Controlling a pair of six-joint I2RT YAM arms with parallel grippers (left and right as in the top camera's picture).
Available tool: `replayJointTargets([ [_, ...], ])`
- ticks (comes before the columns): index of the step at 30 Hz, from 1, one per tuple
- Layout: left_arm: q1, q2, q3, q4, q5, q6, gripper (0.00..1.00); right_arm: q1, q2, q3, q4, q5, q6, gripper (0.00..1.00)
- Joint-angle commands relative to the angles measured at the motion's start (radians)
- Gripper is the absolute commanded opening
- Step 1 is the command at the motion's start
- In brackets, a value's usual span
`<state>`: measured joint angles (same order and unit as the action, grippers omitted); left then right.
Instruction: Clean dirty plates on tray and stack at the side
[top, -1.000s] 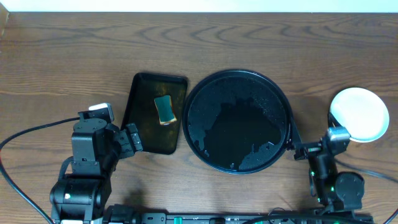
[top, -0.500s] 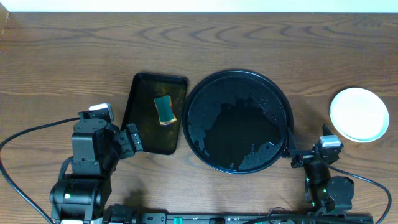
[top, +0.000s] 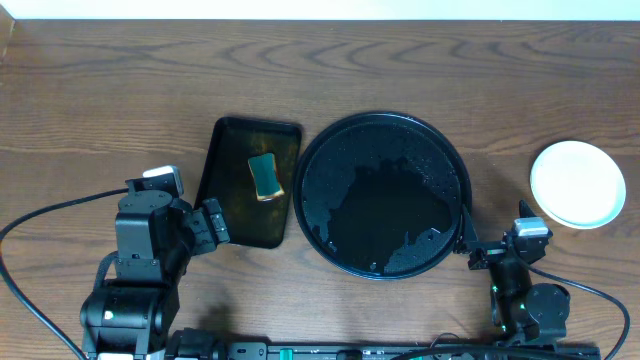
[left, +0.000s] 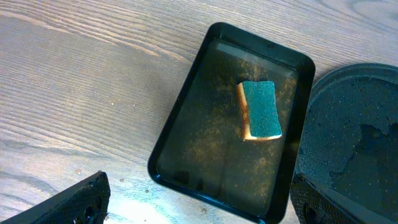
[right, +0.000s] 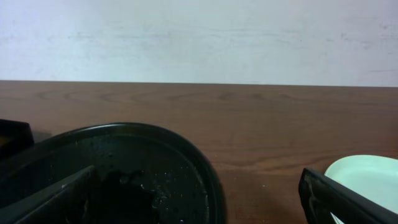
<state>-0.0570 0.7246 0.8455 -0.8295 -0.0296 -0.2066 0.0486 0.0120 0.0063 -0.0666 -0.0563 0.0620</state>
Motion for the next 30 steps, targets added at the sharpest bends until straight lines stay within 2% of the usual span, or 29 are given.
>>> replayJointTargets([
  [1, -0.001, 0.000, 0.000, 0.001, -0.001, -0.005, 0.93, -0.029, -0.006, -0.001, -0.004, -0.004, -0.011, 0.99],
  [20, -0.001, -0.006, 0.000, 0.001, -0.002, -0.005, 0.93, -0.029, -0.006, -0.001, -0.004, -0.005, -0.011, 0.99],
  [26, -0.001, -0.068, -0.013, -0.009, -0.013, -0.004, 0.93, -0.029, -0.006, -0.001, -0.004, -0.004, -0.011, 0.99],
  [30, 0.000, -0.170, -0.109, 0.048, 0.003, -0.029, 0.93, -0.029, -0.006, -0.001, -0.004, -0.005, -0.011, 0.99],
])
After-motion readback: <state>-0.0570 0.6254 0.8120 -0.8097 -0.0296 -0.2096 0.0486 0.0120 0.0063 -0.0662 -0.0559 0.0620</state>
